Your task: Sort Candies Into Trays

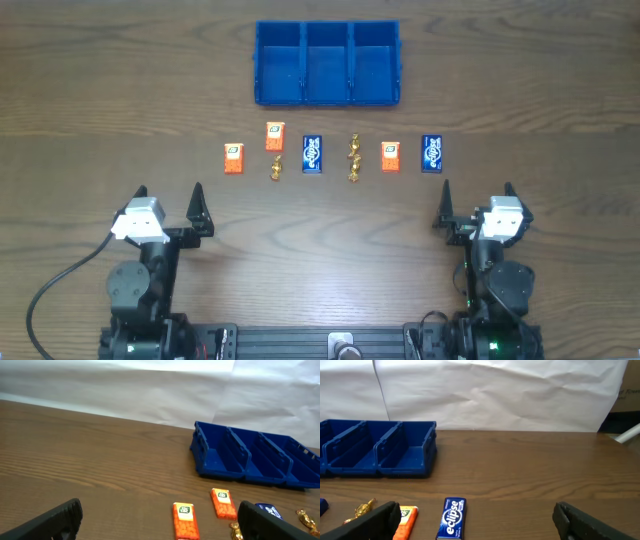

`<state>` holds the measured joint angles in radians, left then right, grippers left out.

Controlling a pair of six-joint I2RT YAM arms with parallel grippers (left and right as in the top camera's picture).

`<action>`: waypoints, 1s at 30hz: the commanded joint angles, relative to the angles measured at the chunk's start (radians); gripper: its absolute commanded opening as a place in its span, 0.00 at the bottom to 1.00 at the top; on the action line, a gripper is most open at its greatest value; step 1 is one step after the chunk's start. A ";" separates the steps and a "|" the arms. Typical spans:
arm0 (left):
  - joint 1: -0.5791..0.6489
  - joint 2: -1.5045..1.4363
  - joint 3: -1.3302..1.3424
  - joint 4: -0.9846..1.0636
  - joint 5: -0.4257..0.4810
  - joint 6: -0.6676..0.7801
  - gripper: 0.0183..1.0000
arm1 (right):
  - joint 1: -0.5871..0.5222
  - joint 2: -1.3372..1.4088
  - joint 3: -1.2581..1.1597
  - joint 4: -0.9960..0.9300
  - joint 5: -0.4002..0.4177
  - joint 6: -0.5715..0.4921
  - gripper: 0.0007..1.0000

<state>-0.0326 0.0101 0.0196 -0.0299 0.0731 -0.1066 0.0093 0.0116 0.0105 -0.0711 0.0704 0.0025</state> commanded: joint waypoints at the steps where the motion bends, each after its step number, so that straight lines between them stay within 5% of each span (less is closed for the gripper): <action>1: 0.006 -0.004 -0.015 -0.044 -0.012 0.006 1.00 | -0.005 -0.008 -0.003 -0.005 -0.005 -0.014 1.00; 5: 0.007 -0.004 -0.015 -0.046 -0.106 0.006 1.00 | -0.005 -0.008 -0.003 -0.005 -0.005 -0.014 1.00; 13: 0.004 0.053 0.052 -0.041 -0.120 0.007 1.00 | -0.005 -0.008 -0.003 -0.005 -0.005 -0.014 1.00; 22: -0.112 0.914 0.884 -0.482 -0.046 0.055 1.00 | -0.005 -0.008 -0.003 -0.005 -0.005 -0.014 1.00; 30: -0.153 1.474 1.039 -0.534 -0.016 0.027 1.00 | -0.005 -0.008 -0.003 -0.005 -0.005 -0.014 1.00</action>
<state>-0.1837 1.3716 1.0462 -0.5709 0.0315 -0.0711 0.0093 0.0101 0.0101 -0.0711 0.0662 0.0025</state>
